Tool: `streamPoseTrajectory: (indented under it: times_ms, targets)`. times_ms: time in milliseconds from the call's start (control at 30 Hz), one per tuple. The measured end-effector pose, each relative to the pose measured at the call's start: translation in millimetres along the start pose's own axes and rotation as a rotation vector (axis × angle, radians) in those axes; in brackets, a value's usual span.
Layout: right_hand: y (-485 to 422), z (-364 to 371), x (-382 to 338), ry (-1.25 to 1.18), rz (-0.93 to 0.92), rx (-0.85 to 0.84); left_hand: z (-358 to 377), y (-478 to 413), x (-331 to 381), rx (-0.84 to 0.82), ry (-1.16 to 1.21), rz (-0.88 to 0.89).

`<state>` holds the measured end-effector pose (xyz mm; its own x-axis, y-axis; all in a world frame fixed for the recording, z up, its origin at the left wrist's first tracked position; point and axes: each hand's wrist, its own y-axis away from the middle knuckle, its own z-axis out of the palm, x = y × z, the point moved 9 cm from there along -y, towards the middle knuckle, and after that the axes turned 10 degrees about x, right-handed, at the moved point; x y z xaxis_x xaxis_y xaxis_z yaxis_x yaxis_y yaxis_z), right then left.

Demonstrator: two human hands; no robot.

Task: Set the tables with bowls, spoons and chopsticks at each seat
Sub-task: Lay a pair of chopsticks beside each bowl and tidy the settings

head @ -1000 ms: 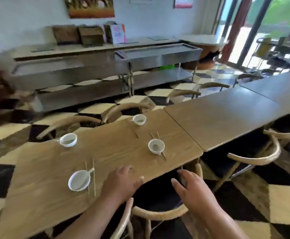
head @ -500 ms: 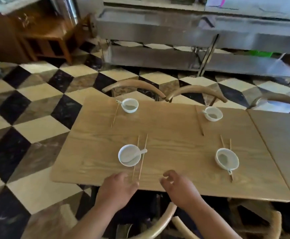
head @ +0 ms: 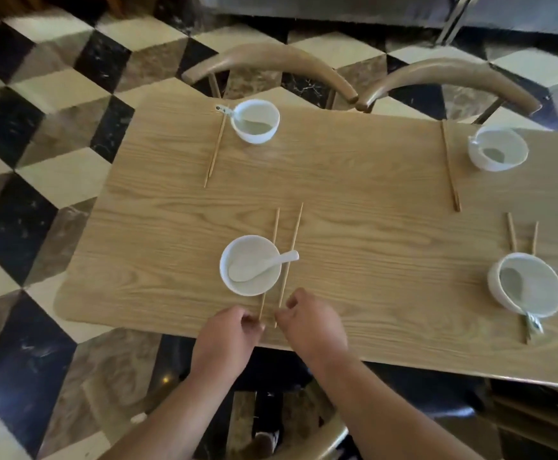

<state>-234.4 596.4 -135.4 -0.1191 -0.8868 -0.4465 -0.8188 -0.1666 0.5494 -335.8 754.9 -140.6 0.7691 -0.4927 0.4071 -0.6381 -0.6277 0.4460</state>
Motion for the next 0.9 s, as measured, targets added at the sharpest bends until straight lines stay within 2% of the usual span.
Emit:
streamPoseTrajectory:
  times_ms: [133,333,467,533,633,700,800,900]
  targets:
    - [-10,-1,2,0.03,-0.032,0.005,8,2,9,0.025,-0.054,-0.007]
    - [-17,-27,33,0.04,0.005,0.0,12,2,23,-0.028,-0.128,-0.055]
    - [-16,-35,46,0.007,-0.035,-0.025,16,11,35,-0.026,-0.08,-0.017]
    - [-16,-40,46,-0.124,-0.025,-0.025,21,20,44,-0.036,-0.041,0.038]
    - [-10,-43,48,-0.58,0.12,-0.12,29,34,59,-0.064,0.006,0.144]
    - [-5,-48,46,-0.802,0.161,-0.193,34,40,72,-0.078,0.016,0.211]
    - [0,-69,44,-0.834,0.14,-0.182,35,44,94,-0.052,0.067,0.281]
    - [1,-105,44,-0.841,0.078,-0.055,33,42,106,-0.029,0.246,0.261]
